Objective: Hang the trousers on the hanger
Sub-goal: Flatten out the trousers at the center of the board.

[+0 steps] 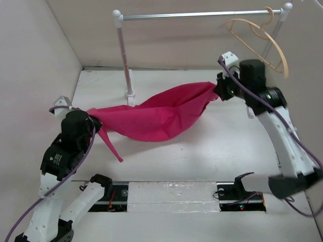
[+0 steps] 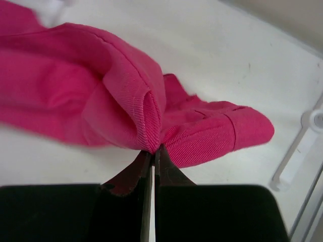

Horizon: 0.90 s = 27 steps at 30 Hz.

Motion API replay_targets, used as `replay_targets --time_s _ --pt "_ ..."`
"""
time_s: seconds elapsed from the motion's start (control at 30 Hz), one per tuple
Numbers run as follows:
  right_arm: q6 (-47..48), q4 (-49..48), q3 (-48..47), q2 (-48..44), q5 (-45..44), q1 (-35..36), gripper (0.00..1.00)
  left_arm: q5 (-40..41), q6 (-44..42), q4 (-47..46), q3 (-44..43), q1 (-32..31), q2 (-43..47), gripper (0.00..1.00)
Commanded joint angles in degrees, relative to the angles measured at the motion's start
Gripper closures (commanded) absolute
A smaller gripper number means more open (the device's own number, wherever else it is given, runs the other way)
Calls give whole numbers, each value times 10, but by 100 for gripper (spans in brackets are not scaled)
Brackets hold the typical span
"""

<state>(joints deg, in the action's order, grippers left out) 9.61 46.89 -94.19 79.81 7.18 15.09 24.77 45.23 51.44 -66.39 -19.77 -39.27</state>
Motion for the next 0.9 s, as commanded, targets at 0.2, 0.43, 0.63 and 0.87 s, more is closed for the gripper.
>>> replay_targets --time_s 0.2,0.43,0.63,0.87 --pt "17 148 -105 -179 -37 21 100 134 -77 -71 -53 1 -43 100" --pt "42 1 14 -68 29 -124 100 86 -53 -60 5 1 -24 100" --pt "45 -146 145 5 -2 -184 100 -52 -15 -42 114 1 58 100" --pt "43 -96 125 45 -45 -217 37 -242 3 -40 228 1 107 83"
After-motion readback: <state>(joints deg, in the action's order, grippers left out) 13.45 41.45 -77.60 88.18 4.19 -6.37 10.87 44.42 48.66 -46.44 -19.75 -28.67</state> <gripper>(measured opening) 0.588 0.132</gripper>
